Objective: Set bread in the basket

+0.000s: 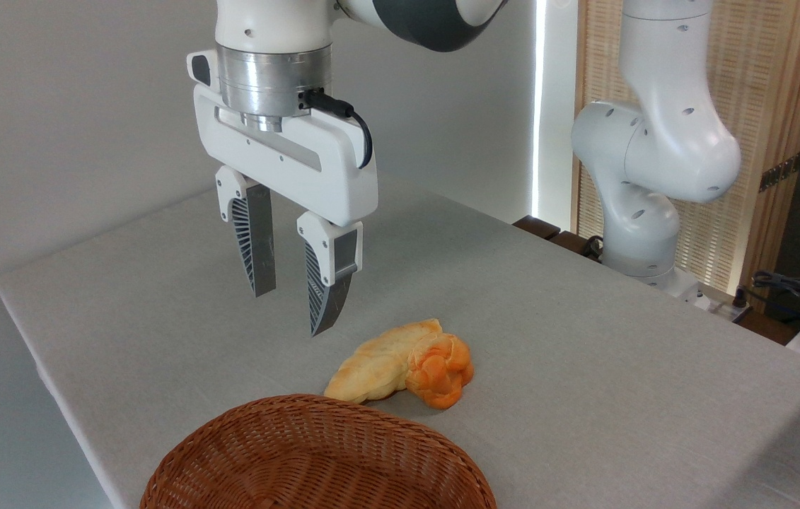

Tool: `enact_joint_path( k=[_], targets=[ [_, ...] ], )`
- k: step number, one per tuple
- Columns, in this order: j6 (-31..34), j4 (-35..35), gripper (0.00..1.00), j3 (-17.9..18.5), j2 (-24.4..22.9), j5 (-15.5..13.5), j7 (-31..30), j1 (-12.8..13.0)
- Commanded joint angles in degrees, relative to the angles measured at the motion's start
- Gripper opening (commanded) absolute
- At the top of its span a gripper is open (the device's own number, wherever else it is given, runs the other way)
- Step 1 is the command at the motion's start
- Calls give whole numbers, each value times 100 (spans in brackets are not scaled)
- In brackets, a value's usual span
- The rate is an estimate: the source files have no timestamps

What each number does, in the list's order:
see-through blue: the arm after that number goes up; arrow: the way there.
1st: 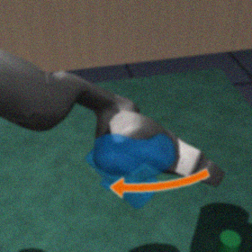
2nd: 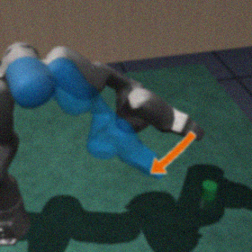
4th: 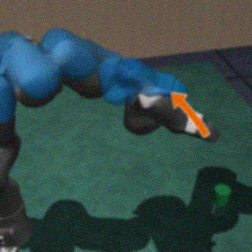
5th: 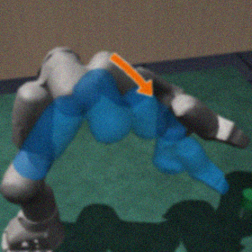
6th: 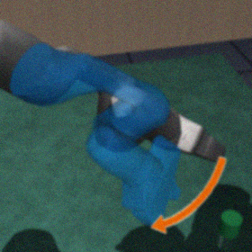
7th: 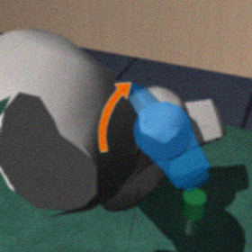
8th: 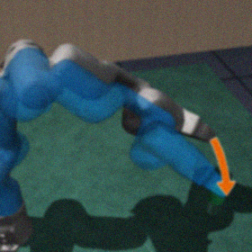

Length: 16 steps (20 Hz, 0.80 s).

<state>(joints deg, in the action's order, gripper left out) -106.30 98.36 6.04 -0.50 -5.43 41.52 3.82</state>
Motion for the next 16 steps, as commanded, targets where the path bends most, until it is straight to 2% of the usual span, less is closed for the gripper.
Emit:
enact_joint_path(
  k=[1, 16],
  targets=[
    [144, -124, 100, 63, 32, -143, 128, 5],
    [188, -89, 100, 11, 59, -134, 119, 23]
  ],
)
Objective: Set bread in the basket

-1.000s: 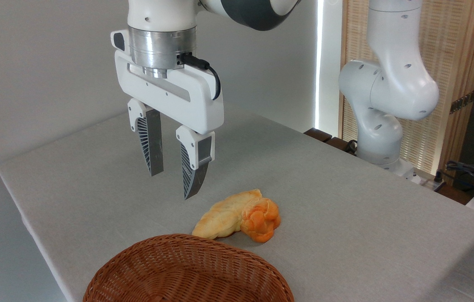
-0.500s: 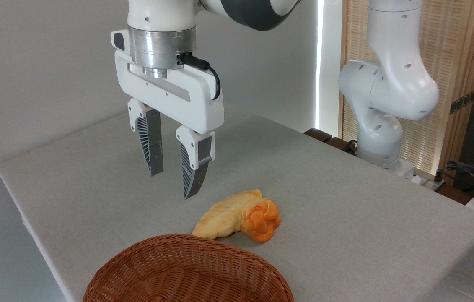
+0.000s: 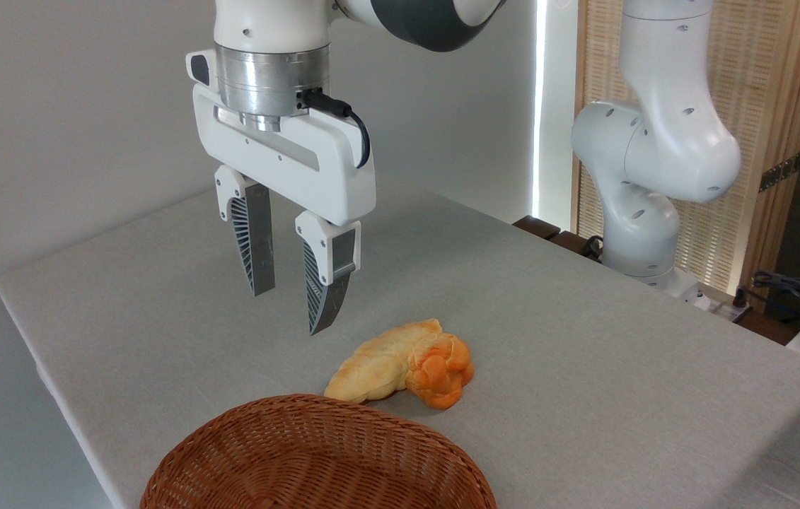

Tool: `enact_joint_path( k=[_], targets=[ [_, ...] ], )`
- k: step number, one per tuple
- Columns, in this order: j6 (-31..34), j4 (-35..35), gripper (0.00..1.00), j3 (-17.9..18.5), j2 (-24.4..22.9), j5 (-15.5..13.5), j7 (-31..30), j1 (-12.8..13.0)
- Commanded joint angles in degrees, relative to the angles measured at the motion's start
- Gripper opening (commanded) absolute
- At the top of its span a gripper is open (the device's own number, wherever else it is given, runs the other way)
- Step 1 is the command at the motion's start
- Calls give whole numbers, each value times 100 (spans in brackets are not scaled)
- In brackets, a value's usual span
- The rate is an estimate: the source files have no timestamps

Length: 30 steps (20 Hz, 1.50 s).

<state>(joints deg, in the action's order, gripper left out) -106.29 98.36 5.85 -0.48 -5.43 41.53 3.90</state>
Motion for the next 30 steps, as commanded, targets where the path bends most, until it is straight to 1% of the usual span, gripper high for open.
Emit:
enact_joint_path(
  k=[1, 5, 7, 9, 11, 13, 14, 17, 19, 21, 30],
  targets=[
    [205, -89, 100, 30, 56, -134, 119, 15],
    [486, -19, 100, -5, 22, -143, 119, 32],
    [539, 192, 100, -67, -75, -143, 136, 41],
    [671, 569, 100, -76, -338, -108, 302, 50],
    [663, 1043, 100, -76, -610, -73, 549, 50],
    [645, 1578, 100, -58, -813, 67, 681, 41],
    [601, 1781, 100, -58, -866, 190, 708, 24],
    [583, 1871, 100, 21, -840, 428, 822, -38],
    [583, 2020, 100, 170, -840, 595, 927, -38],
    [540, 2117, 100, 179, -779, 718, 1015, -38],
    [91, 2267, 100, 170, -409, 754, 1015, -38]
  ],
)
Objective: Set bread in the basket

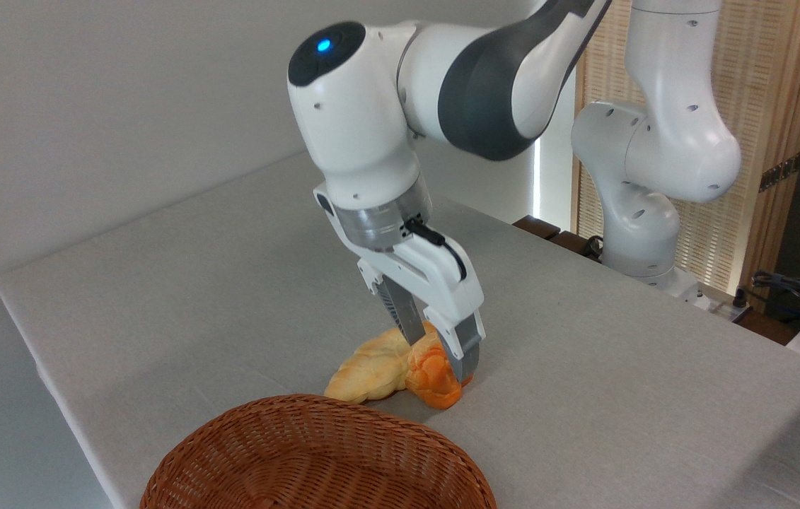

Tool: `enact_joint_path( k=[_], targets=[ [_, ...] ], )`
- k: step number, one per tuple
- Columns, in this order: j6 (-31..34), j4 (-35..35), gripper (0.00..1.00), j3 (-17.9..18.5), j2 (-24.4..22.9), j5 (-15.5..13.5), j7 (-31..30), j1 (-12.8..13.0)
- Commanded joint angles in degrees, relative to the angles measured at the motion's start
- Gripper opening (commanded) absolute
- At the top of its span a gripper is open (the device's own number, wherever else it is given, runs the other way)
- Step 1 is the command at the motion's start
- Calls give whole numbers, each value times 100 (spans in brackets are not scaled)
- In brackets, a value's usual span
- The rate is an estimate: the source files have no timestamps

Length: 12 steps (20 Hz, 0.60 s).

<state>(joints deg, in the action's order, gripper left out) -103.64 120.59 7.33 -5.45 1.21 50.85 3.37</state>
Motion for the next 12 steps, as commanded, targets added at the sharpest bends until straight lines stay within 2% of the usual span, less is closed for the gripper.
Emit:
enact_joint_path(
  k=[1, 2, 6, 8, 9, 12],
  targets=[
    [-191, 44, 96, 22, 97, 90, 82, 15],
    [-191, 44, 90, 22, 105, 90, 82, 15],
    [-278, -53, 52, 22, 158, 63, 91, 23],
    [-463, -44, 40, 22, 219, 37, 83, 23],
    [-481, -44, 36, 22, 211, 37, 82, 32],
    [-473, -44, 36, 14, 193, 37, 91, 41]
  ],
)
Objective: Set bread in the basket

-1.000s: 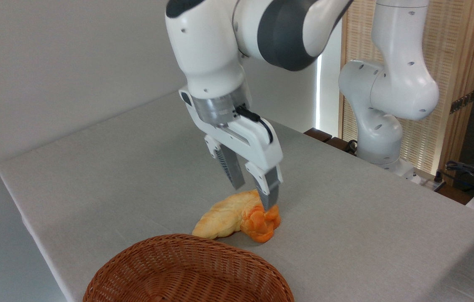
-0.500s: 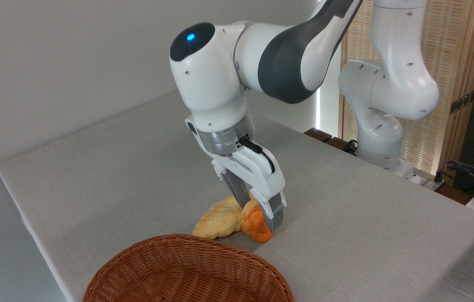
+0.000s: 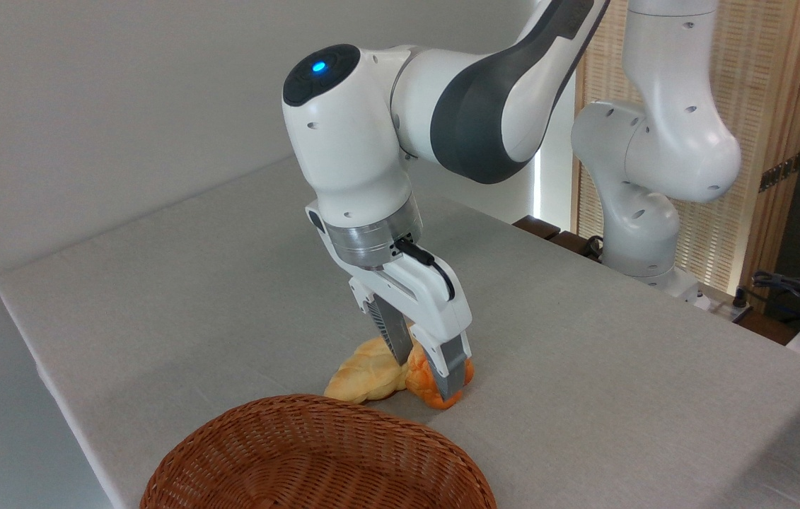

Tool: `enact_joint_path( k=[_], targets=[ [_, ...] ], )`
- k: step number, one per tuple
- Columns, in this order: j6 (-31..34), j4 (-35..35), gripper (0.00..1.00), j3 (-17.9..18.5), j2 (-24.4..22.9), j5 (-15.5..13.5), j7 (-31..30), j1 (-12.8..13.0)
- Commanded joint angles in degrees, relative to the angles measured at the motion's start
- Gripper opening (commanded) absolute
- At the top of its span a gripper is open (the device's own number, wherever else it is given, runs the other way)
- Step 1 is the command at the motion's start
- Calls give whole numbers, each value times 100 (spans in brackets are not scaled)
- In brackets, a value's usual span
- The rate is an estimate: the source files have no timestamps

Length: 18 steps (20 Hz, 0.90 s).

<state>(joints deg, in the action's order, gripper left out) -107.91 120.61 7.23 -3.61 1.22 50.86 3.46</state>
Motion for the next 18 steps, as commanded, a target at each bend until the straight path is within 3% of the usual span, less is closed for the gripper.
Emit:
enact_joint_path(
  k=[1, 9, 13, 18],
  targets=[
    [-46, -47, 36, 24, 19, 27, 91, 32],
    [33, -256, 36, 24, -60, -34, 73, 32],
    [-72, -863, 36, 68, -78, -561, 82, 14],
    [-1256, -1092, 38, 85, 44, -570, 82, 5]
  ],
)
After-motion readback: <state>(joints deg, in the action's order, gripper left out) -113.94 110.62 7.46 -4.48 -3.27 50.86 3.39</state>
